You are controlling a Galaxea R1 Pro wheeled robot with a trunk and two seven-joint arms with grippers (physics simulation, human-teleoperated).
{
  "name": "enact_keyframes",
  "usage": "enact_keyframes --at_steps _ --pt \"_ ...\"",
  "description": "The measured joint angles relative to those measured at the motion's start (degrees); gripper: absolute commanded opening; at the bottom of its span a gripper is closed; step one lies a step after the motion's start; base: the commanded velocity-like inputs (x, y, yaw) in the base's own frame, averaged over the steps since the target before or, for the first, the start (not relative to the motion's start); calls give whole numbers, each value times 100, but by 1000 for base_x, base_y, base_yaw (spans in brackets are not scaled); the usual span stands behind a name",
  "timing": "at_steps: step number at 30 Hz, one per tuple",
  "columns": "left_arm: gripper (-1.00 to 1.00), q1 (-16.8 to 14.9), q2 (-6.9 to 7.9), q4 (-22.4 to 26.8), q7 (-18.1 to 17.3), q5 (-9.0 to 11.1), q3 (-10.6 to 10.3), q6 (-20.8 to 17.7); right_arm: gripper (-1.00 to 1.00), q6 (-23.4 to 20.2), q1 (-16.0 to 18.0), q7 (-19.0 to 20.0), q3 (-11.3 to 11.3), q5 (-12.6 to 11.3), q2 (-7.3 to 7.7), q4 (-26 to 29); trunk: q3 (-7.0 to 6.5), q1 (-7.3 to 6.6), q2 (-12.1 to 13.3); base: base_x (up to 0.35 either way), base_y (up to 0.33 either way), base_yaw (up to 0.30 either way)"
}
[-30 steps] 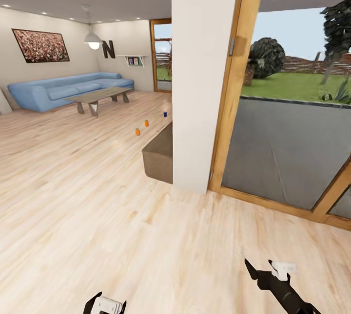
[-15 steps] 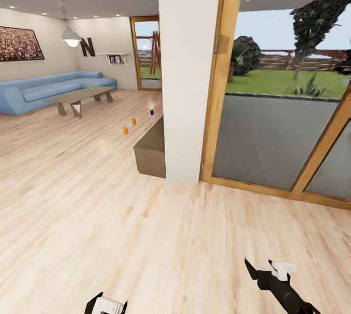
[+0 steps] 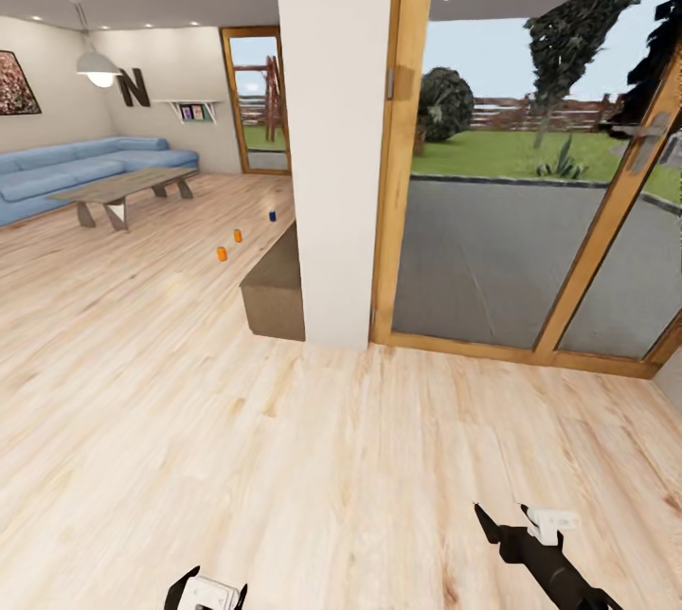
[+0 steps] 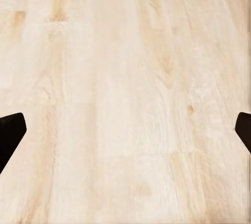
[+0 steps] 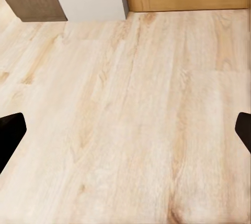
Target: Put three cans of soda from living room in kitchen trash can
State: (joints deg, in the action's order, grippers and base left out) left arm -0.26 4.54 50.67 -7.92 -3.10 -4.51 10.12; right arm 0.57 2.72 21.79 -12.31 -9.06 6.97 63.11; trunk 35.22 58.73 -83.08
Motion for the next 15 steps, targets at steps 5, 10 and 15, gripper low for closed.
enact_keyframes --at_steps 5,10,15 --pt "100 0 -2 4 -2 -19 -11 5 100 2 0 7 8 4 0 0 2 0 0 -3 -254 -11" --pt "100 0 -1 4 0 -23 -22 8 100 5 0 1 -2 0 -6 0 1 0 0 0 -285 -29" --pt "100 0 -4 4 -1 -23 -23 8 100 2 0 1 -7 -5 -3 0 -12 0 0 0 -287 -161"
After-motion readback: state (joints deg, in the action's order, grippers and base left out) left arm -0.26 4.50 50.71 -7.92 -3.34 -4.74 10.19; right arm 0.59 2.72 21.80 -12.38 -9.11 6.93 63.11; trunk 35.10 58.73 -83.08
